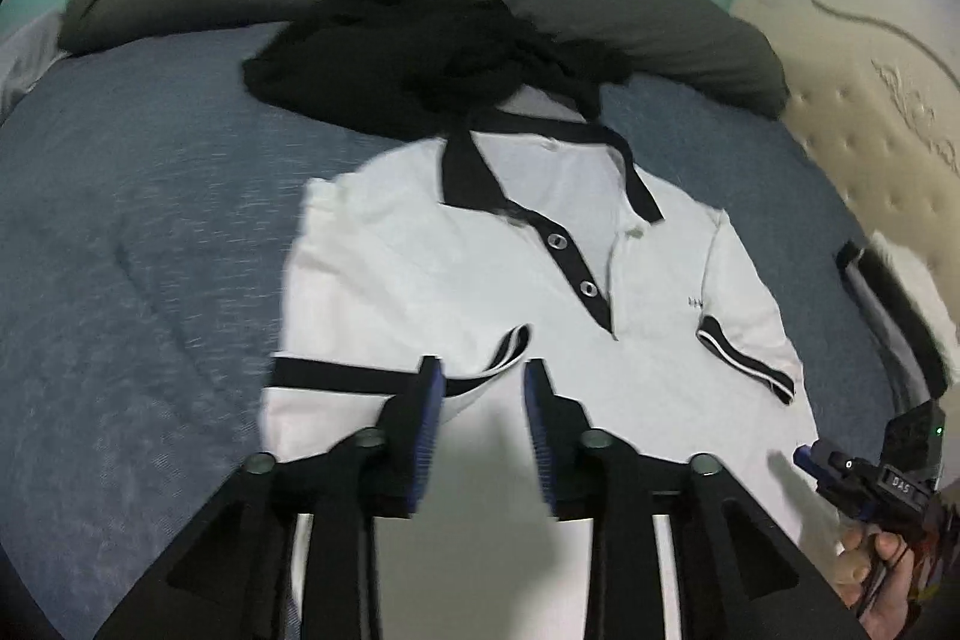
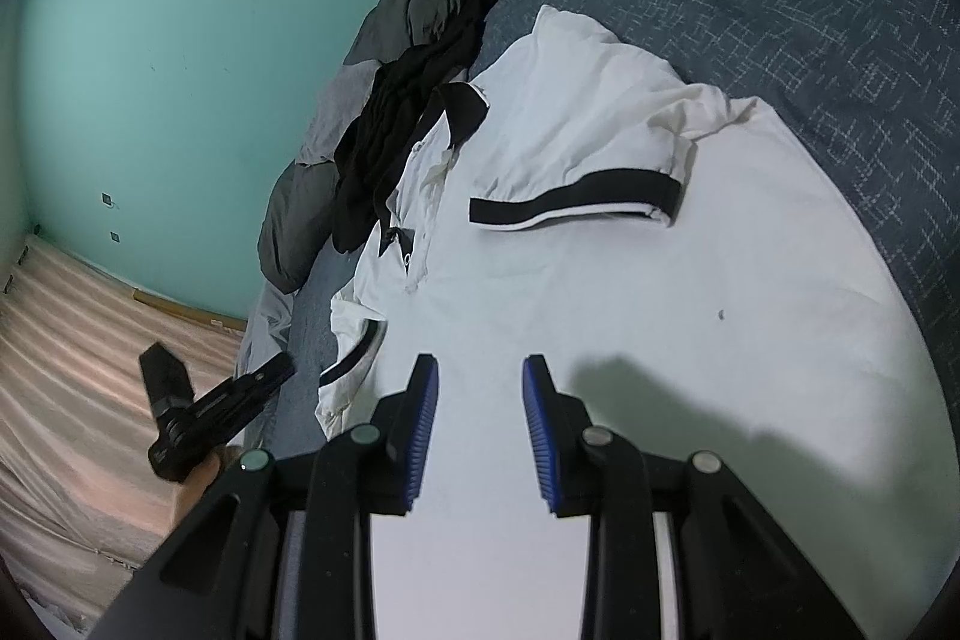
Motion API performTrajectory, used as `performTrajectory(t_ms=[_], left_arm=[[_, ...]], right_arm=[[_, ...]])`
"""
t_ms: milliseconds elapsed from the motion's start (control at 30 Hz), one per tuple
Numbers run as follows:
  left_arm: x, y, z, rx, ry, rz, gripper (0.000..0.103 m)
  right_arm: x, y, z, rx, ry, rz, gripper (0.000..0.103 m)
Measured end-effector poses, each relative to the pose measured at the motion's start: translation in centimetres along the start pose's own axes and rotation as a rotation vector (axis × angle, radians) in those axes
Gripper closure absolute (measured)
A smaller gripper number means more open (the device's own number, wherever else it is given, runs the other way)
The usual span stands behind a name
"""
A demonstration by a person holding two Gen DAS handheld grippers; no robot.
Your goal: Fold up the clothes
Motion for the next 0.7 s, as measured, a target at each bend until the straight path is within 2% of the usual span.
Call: performTrajectory(t_ms=[233, 400, 533, 633, 700], left_arm=[[1.3, 5.7, -0.6, -0.097, -0.022, -0.080, 0.067], [2.3, 9.2, 1.7, -0.099, -0.007, -0.188, 0.067], [2.8, 11.0, 3.0, -0.133, 0.009, -0.240, 0.067], [2.9, 11.5, 3.4, -0.075, -0.007, -0.286, 0.068], [2.7, 10.9, 3.5, -0.004, -0.027, -0.286, 0.068]], right_arm=[[0.3, 0.2, 0.2, -0.001, 0.003, -0.003, 0.074], [0.3, 0.1, 0.5, 0.002, 0.008, -0.002, 0.074], [0.2, -0.2, 0.4, 0.002, 0.004, 0.004, 0.074], [0.1, -0.3, 0.4, 0.001, 0.004, 0.012, 0.074], [0.1, -0.3, 0.4, 0.001, 0.006, 0.013, 0.074]])
Point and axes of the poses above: each gripper's, at about its wrist camera, not at the fingertips, and z roughly the way its jaws point, y to its left, x to its underside, the point moved 5 cm from there along z, roughly the way its jaws point, and after that the axes turned 12 degrees about z, right-handed, at the moved point
